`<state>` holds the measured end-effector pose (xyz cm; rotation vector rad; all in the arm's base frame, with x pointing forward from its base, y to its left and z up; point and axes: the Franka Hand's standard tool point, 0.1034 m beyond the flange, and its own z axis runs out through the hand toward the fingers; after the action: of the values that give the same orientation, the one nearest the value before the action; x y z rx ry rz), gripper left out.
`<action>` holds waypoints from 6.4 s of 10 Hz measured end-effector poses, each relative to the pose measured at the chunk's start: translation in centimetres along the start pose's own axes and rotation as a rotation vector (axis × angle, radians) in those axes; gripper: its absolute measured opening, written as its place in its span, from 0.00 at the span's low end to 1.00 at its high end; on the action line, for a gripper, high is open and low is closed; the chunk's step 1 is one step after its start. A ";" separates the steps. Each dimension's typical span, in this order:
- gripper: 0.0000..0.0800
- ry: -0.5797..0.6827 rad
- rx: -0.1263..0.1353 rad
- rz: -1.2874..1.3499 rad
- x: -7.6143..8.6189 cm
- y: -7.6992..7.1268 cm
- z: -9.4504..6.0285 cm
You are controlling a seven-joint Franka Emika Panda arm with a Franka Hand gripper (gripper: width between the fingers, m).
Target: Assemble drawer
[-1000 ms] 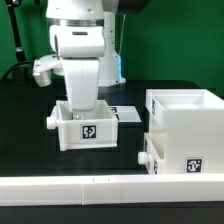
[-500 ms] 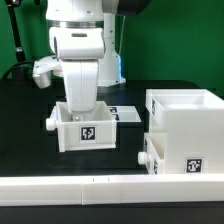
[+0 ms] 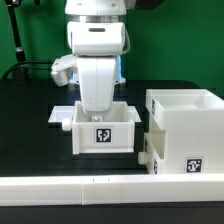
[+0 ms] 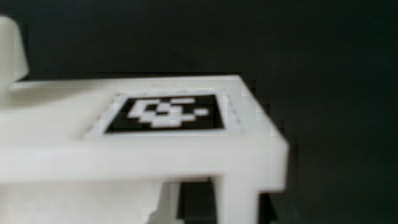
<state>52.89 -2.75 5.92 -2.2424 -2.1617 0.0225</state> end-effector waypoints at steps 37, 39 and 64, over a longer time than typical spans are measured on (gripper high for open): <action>0.05 -0.009 -0.056 -0.025 3.6 1.3 0.8; 0.05 -0.022 -0.061 -0.061 3.7 1.3 0.5; 0.81 0.156 0.105 -0.115 -5.1 0.2 -0.9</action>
Offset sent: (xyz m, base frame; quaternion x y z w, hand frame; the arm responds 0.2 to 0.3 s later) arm -0.0080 0.0032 -0.0034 -0.0028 0.0133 -0.0141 0.9998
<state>52.89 -7.85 6.81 -1.9905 -2.1498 -0.0389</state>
